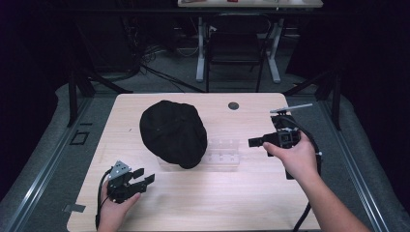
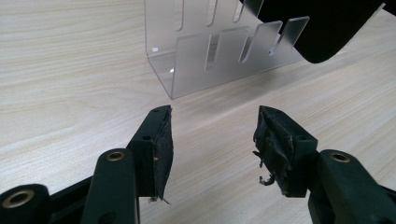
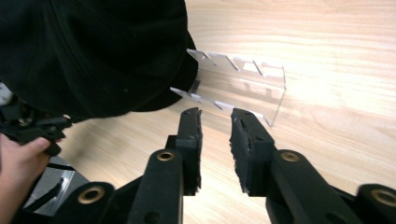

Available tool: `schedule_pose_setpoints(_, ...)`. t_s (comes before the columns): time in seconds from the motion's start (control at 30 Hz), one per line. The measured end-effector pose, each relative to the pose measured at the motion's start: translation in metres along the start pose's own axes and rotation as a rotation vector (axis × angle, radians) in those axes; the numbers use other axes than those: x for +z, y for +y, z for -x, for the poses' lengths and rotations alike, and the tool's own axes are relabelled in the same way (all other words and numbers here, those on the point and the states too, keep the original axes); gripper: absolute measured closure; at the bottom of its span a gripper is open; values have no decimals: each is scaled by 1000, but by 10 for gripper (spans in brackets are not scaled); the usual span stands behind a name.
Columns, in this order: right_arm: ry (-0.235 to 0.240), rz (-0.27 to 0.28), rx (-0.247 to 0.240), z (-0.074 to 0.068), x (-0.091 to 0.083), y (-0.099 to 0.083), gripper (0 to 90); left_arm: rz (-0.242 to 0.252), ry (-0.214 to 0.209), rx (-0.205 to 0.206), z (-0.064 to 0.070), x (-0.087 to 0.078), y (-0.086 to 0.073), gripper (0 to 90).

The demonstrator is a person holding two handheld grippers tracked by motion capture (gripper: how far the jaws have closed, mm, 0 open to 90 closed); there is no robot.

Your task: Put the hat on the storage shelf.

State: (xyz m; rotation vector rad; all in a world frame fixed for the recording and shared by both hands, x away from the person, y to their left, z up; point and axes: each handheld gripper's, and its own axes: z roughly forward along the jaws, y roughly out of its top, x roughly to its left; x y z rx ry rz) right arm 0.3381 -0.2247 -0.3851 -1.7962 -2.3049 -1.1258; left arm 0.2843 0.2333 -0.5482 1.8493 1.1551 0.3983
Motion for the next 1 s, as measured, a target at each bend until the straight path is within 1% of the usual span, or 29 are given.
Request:
schedule_pose_setpoints(0.03,0,0,0,0,0,0,705,0,2,0,0,0,0,464)
schedule_pose_setpoints(0.07,0,4,-2,1,1,-3,681,0,3,-3,-1,0,-1,464)
schedule_pose_setpoints(0.1,0,15,-13,5,3,-12,637,-8,5,-2,-3,0,-1,464)
schedule_pose_setpoints(0.13,-10,32,-21,7,4,-18,620,-9,7,-3,-3,0,-1,464)
schedule_pose_setpoints(0.17,-10,32,-21,7,4,-18,620,-9,7,-3,-3,0,-1,464)
schedule_pose_setpoints(0.23,18,51,-18,14,11,-32,553,-5,11,-6,-5,0,-2,464)
schedule_pose_setpoints(0.27,22,50,-20,16,13,-36,538,-6,13,-11,-5,0,-2,464)
schedule_pose_setpoints(0.33,1,64,-35,20,19,-46,513,-18,11,-10,-6,0,-2,464)
schedule_pose_setpoints(0.37,-11,69,-45,22,22,-50,505,-8,15,-12,-5,1,-3,464)
schedule_pose_setpoints(0.4,-11,69,-45,22,22,-50,505,-8,15,-12,-5,1,-3,464)
schedule_pose_setpoints(0.43,-44,81,-59,26,28,-60,481,-10,12,-11,-5,1,-3,464)
schedule_pose_setpoints(0.5,-51,82,-58,27,30,-63,473,-11,11,-10,-5,2,-3,464)
schedule_pose_setpoints(0.53,-82,88,-77,31,36,-70,454,-11,12,-7,-5,2,-3,464)
schedule_pose_setpoints(0.57,-82,88,-77,31,36,-70,454,-11,12,-7,-5,2,-3,464)
schedule_pose_setpoints(0.6,-121,94,-101,34,41,-79,454,-12,15,-6,-5,3,-3,464)
schedule_pose_setpoints(0.63,-121,94,-101,34,41,-79,454,-12,15,-6,-5,3,-3,464)
schedule_pose_setpoints(0.67,-138,92,-111,37,46,-87,454,-13,16,-6,-5,3,-3,464)
schedule_pose_setpoints(0.7,-138,92,-111,37,46,-87,454,-13,16,-6,-5,3,-3,464)
schedule_pose_setpoints(0.77,-161,101,-134,40,51,-96,454,-15,17,-8,-5,3,-4,464)
schedule_pose_setpoints(0.83,-168,107,-137,44,55,-103,465,-11,20,-11,-4,3,-4,464)
schedule_pose_setpoints(0.87,-184,125,-143,48,58,-112,474,-9,21,-11,-4,3,-4,464)
schedule_pose_setpoints(0.9,-184,125,-143,48,58,-112,474,-10,23,-8,-4,3,-4,464)
schedule_pose_setpoints(0.93,-198,149,-145,52,61,-121,478,-2,21,-5,-2,3,-4,464)
schedule_pose_setpoints(0.97,-198,149,-145,52,61,-121,478,-2,21,-5,-2,3,-4,464)
schedule_pose_setpoints(1.0,-201,193,-131,57,64,-130,478,1,23,-1,-1,3,-3,464)
